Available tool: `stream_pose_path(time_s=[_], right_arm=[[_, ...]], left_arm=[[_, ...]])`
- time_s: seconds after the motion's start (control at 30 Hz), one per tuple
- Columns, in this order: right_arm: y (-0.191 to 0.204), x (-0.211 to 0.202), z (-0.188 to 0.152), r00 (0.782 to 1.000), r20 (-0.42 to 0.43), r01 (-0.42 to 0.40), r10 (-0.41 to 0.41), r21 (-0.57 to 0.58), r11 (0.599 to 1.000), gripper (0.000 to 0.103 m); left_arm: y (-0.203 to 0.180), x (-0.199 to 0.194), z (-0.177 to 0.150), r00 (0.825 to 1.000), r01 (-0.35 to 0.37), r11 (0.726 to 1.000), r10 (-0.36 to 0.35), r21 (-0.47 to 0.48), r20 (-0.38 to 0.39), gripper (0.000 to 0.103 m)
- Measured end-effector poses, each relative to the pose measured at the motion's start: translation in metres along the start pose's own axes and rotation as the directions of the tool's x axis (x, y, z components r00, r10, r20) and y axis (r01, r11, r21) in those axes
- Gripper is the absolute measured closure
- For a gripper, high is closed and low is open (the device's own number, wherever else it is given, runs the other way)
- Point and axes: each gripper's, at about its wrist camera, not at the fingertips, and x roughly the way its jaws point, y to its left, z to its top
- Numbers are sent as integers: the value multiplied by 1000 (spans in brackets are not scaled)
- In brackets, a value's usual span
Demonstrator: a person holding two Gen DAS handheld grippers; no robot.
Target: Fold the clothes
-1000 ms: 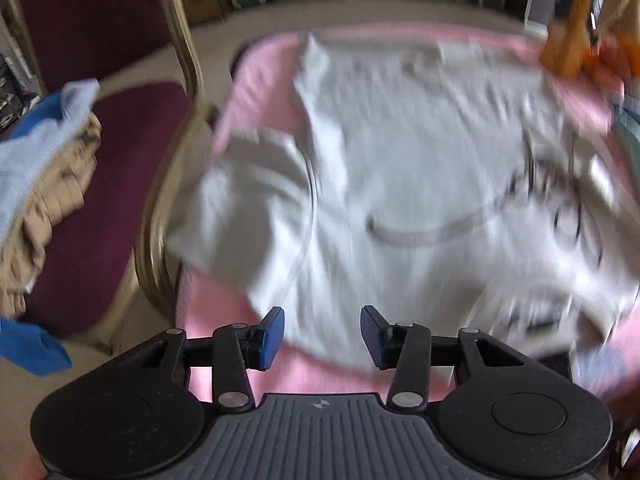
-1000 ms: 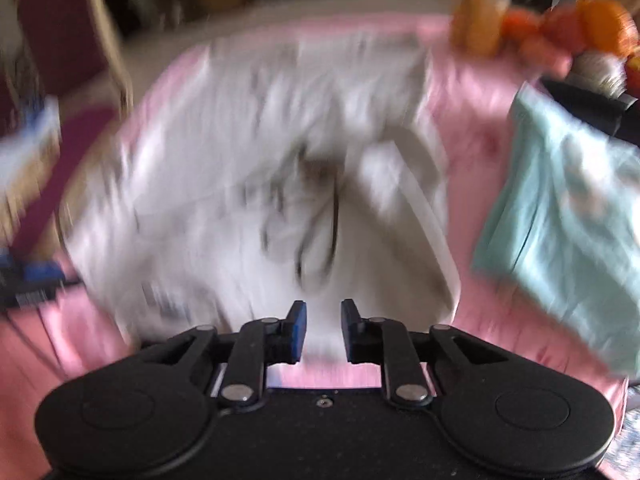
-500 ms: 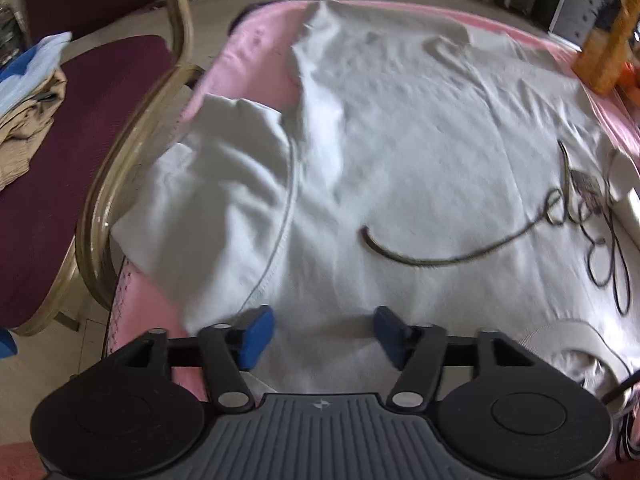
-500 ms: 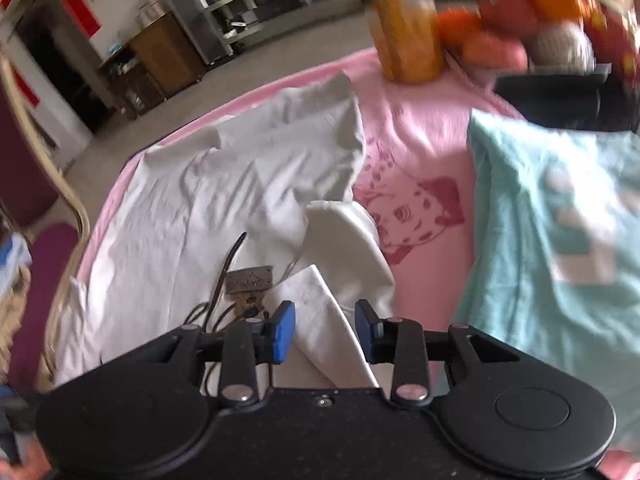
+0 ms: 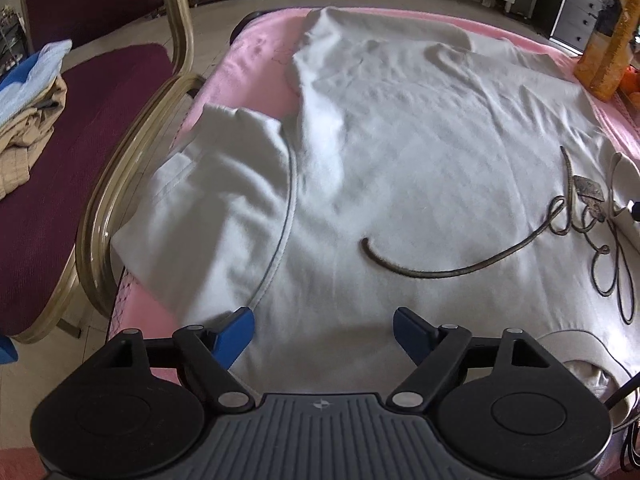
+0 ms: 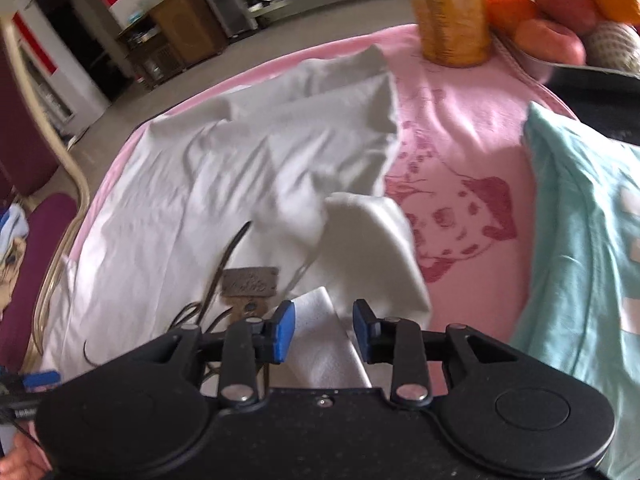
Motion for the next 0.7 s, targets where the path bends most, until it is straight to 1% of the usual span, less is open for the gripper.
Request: stream_pose_path(time_s=[0.07,0.1,0.13,0.17,0.27,0.33,0.4,0.43,0.47,0.53,0.7], right_arm=[[5,-3,-2,1000,20,7,-7,-25,1000,73],[7,-6,-3,999,36,11,-10,-36,999,80],[9,-10,-4,998,55,14,-11,-49,999,97],[11,-15,-6,997,76,15,-10,-57,998,101],[9,-38,-10,986,165,23,-19,-25,999,101],[2,-58,-15,972,232,25,-30,22,999,102],[-10,-72,-17,964,266,-3,-15,70,998,102],[-15,-73,-18,966,257,-26,4,84,996,98],[-19,-71,-17,971,239,-45,21,92,995,97],[-23,-65,-16,978,204,-71,50,98,993,74],[0,-35,-7,992,122,-30,32,-18,999,73]], left_arm=[[-2,-3,-1,1000,-4,1000,4,11,17,22],[-2,-4,-1,1000,-7,1000,7,14,25,22],[-2,-4,-2,1000,-9,1000,9,16,30,22],[-2,-5,-2,999,-11,1000,11,17,34,22],[-3,-5,-1,999,-9,1000,8,30,41,22],[-4,-8,-2,998,-11,999,9,35,54,22],[-5,-10,-2,998,-10,999,7,40,66,22],[-5,-12,-2,998,-3,999,0,40,67,22],[-5,-12,-2,998,6,999,-8,37,65,22],[-5,-13,-3,998,22,999,-24,33,61,22],[-3,-12,-2,997,47,999,-48,20,52,22]])
